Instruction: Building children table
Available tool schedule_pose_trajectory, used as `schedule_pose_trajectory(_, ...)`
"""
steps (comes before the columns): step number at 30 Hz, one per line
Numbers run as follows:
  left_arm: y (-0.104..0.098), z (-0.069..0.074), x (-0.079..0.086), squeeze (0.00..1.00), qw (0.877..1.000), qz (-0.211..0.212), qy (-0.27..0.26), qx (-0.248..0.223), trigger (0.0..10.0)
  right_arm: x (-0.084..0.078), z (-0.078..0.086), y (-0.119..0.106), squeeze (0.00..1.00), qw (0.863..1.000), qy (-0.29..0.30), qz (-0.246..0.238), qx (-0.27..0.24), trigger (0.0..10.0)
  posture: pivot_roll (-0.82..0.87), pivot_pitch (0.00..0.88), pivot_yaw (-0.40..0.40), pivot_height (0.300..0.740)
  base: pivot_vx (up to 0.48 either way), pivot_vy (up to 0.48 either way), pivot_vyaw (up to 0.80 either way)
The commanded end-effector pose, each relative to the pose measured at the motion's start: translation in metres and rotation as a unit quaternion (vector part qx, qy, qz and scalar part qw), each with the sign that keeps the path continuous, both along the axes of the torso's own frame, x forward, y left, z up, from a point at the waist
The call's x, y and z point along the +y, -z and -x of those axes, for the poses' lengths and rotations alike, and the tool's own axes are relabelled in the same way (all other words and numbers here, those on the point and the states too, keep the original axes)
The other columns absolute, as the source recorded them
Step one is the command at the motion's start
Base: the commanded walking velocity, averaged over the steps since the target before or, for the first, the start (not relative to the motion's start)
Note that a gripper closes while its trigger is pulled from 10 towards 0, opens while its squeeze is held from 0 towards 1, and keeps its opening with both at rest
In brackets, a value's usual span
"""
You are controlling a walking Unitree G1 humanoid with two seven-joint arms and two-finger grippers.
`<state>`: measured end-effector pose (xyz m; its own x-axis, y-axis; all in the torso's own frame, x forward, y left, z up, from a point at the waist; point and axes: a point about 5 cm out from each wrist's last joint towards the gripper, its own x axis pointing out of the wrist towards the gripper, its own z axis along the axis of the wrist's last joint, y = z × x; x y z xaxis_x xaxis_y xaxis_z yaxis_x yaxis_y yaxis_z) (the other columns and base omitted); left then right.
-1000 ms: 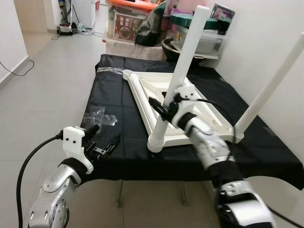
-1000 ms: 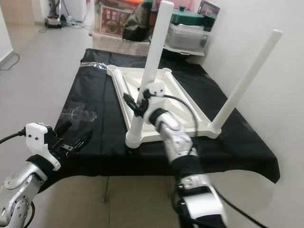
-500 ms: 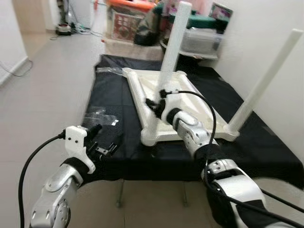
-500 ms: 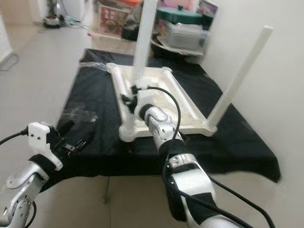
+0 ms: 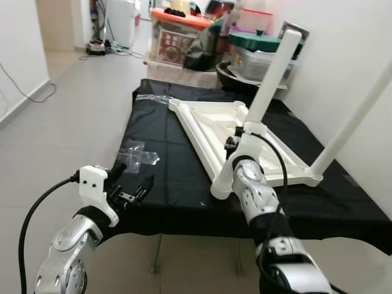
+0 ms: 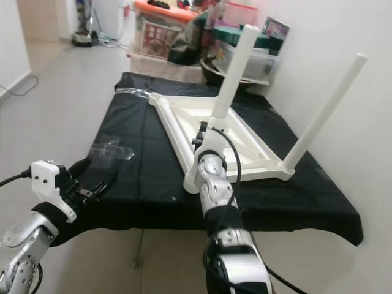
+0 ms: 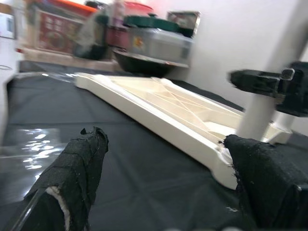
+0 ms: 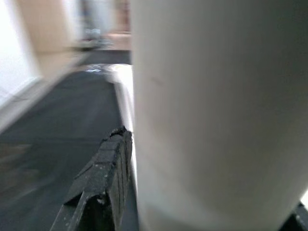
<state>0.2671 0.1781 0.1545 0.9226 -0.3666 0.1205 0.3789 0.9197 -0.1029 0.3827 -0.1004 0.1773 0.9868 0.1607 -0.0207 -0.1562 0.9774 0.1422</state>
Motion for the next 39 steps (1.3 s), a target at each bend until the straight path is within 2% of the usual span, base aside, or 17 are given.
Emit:
schedule_pose_trajectory(1, 0.0, -0.001, -0.005, 0.0, 1.0, 0.001, 0.008, -0.001, 10.0, 0.011, -0.002, -0.01, 0.0, 0.997, -0.068, -0.012, -0.023, 10.0, 0.18, 0.0, -0.182, 0.74, 0.0, 0.0, 0.0)
schedule_pose_trajectory(4, 0.0, -0.002, -0.005, 0.0, 1.0, 0.001, 0.007, -0.001, 10.0, 0.013, 0.0, -0.021, 0.0, 0.987, -0.152, 0.004, -0.058, 10.0, 0.17, 0.0, -0.178, 0.74, 0.0, 0.0, 0.0)
schedule_pose_trajectory(5, 0.0, -0.002, -0.005, 0.0, 1.0, 0.001, 0.009, -0.001, 10.0, 0.014, 0.005, -0.03, 0.0, 0.963, -0.247, 0.044, -0.095, 10.0, 0.17, 0.0, -0.178, 0.74, 0.0, 0.0, 0.0)
schedule_pose_trajectory(6, 0.0, -0.002, -0.005, 0.0, 1.0, 0.001, 0.009, -0.001, 10.0, 0.014, 0.005, -0.03, 0.0, 0.963, -0.247, 0.044, -0.095, 10.0, 0.17, 0.0, -0.178, 0.74, 0.0, 0.0, 0.0)
schedule_pose_trajectory(7, 0.0, -0.003, -0.005, 0.0, 1.0, 0.002, 0.011, -0.001, 10.0, 0.012, 0.011, -0.03, 0.0, 0.93, -0.335, 0.103, -0.113, 10.0, 0.17, 0.0, -0.185, 0.74, 0.0, 0.0, 0.0)
schedule_pose_trajectory(9, 0.0, -0.003, -0.005, 0.0, 1.0, 0.002, 0.011, -0.001, 10.0, 0.012, 0.011, -0.03, 0.0, 0.93, -0.335, 0.103, -0.113, 10.0, 0.17, 0.0, -0.185, 0.74, 0.0, 0.0, 0.0)
schedule_pose_trajectory(10, 0.0, -0.004, -0.006, 0.0, 1.0, 0.003, 0.012, -0.003, 10.0, 0.007, 0.018, -0.02, 0.0, 0.88, -0.431, 0.175, -0.097, 10.0, 0.17, 0.0, -0.188, 0.74, 0.0, 0.0, 0.0)
schedule_pose_trajectory(16, 0.0, -0.005, -0.006, 0.0, 1.0, 0.004, 0.009, -0.004, 10.0, 0.012, 0.015, -0.009, 0.0, 0.869, -0.448, 0.199, -0.063, 10.0, 0.18, 0.0, -0.195, 0.74, 0.0, 0.0, 0.0)
schedule_pose_trajectory(18, 0.0, -0.005, -0.006, 0.0, 1.0, 0.004, 0.008, -0.004, 10.0, 0.02, 0.0, -0.004, 0.0, 0.908, -0.359, 0.216, -0.035, 0.0, 0.19, 0.0, -0.203, 0.74, 0.0, 0.0, 0.0)
schedule_pose_trajectory(21, 0.0, -0.005, -0.006, 0.0, 1.0, 0.003, 0.008, -0.003, 10.0, 0.021, -0.005, -0.003, 0.0, 0.923, -0.315, 0.219, -0.024, 0.0, 0.19, 0.0, -0.205, 0.74, 0.0, 0.0, 0.0)
schedule_pose_trajectory(23, 0.0, -0.004, -0.006, 0.0, 1.0, 0.004, 0.006, -0.003, 10.0, -0.005, -0.023, 0.0, 0.0, 0.982, -0.081, 0.165, 0.04, 0.0, 0.19, 0.0, -0.199, 0.74, 0.0, 0.0, 0.0)
schedule_pose_trajectory(24, 0.0, -0.004, -0.006, 0.0, 1.0, 0.004, 0.006, -0.003, 10.0, -0.005, -0.023, 0.0, 0.0, 0.982, -0.081, 0.165, 0.04, 0.0, 0.19, 0.0, -0.199, 0.74, 0.0, 0.0, 0.0)
schedule_pose_trajectory(26, 0.0, -0.004, -0.006, 0.0, 1.0, 0.004, 0.005, -0.004, 10.0, -0.021, -0.025, 0.004, 0.0, 0.988, 0.016, 0.137, 0.07, 0.0, 0.19, 0.0, -0.2, 0.74, 0.0, 0.0, 0.0)
schedule_pose_trajectory(29, 0.0, -0.003, -0.006, 0.0, 1.0, 0.005, 0.007, -0.004, 10.0, -0.051, -0.013, 0.032, 0.0, 0.966, 0.206, 0.06, 0.148, 0.0, 0.19, 0.0, -0.202, 0.74, 0.0, 0.0, 0.0)
schedule_pose_trajectory(33, 0.0, -0.003, -0.006, 0.0, 1.0, 0.005, 0.007, -0.004, 10.0, -0.039, 0.0, 0.051, 0.0, 0.955, 0.231, 0.044, 0.18, 0.2, 0.18, 0.0, -0.195, 0.74, 0.0, 0.0, 0.0)
schedule_pose_trajectory(34, 0.0, -0.003, -0.006, 0.0, 1.0, 0.005, 0.007, -0.004, 10.0, -0.029, 0.004, 0.057, 0.0, 0.956, 0.216, 0.039, 0.194, 10.0, 0.18, 0.0, -0.189, 0.74, 0.0, 0.0, 0.0)
schedule_pose_trajectory(39, 0.0, -0.003, -0.006, 0.0, 1.0, 0.003, 0.012, -0.002, 10.0, -0.004, 0.006, 0.052, 0.0, 0.972, 0.151, 0.026, 0.18, 10.0, 0.17, 0.0, -0.185, 0.74, 0.0, 0.0, 0.0)
